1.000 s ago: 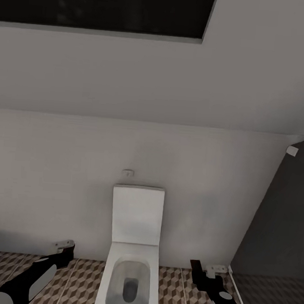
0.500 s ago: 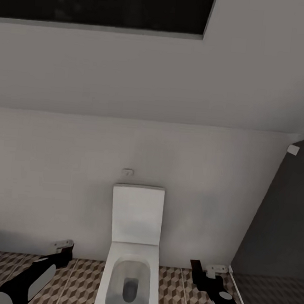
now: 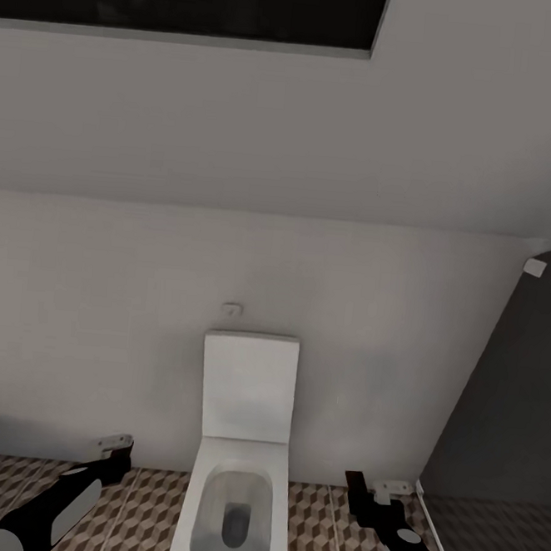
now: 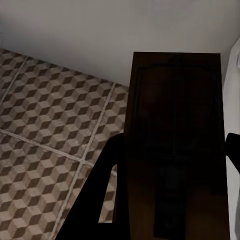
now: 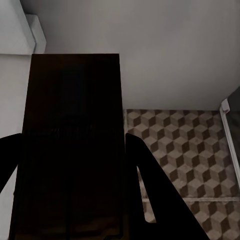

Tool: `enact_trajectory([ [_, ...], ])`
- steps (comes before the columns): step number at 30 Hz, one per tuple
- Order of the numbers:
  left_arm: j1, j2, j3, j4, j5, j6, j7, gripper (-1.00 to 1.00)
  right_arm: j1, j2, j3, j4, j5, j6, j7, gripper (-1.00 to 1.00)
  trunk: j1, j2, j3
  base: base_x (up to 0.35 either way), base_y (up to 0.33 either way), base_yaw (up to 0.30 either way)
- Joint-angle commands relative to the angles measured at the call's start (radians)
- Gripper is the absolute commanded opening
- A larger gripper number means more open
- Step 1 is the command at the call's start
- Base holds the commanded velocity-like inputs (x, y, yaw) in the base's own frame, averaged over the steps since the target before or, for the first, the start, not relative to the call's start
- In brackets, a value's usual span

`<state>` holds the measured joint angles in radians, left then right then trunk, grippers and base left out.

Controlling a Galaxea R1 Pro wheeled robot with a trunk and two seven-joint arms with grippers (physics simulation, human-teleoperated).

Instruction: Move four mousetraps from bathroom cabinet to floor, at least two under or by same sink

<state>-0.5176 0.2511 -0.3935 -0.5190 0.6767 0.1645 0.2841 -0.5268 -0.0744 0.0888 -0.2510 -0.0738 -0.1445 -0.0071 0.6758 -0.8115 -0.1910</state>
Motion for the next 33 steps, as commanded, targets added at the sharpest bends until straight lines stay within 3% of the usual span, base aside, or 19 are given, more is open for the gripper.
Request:
enact_trajectory([
  [1, -0.001, 0.001, -0.008, -0.003, 0.007, 0.004, 0.010, -1.00, -0.001, -0.001, 0.008, 0.001, -0.011, -0.004, 0.001, -1.00, 0.004, -0.008, -0.005, 0.000, 0.000, 0.000],
  [9, -0.001, 0.000, -0.009, -0.003, 0.006, 0.006, 0.016, -1.00, -0.001, -0.001, 0.009, 0.001, -0.011, -0.004, 0.000, -1.00, 0.035, -0.064, -0.030, 0.000, 0.000, 0.000],
  [27, -0.001, -0.002, -0.011, -0.002, 0.006, -0.003, 0.124, -1.00, -0.001, 0.001, 0.011, 0.001, -0.009, -0.006, -0.001, -1.00, 0.104, -0.190, -0.086, 0.000, 0.000, 0.000],
  [33, -0.001, -0.011, -0.011, -0.002, 0.006, -0.003, 0.134, -1.00, -0.001, 0.001, 0.010, 0.001, -0.009, -0.006, -0.001, -1.00, 0.127, -0.232, -0.105, 0.000, 0.000, 0.000],
])
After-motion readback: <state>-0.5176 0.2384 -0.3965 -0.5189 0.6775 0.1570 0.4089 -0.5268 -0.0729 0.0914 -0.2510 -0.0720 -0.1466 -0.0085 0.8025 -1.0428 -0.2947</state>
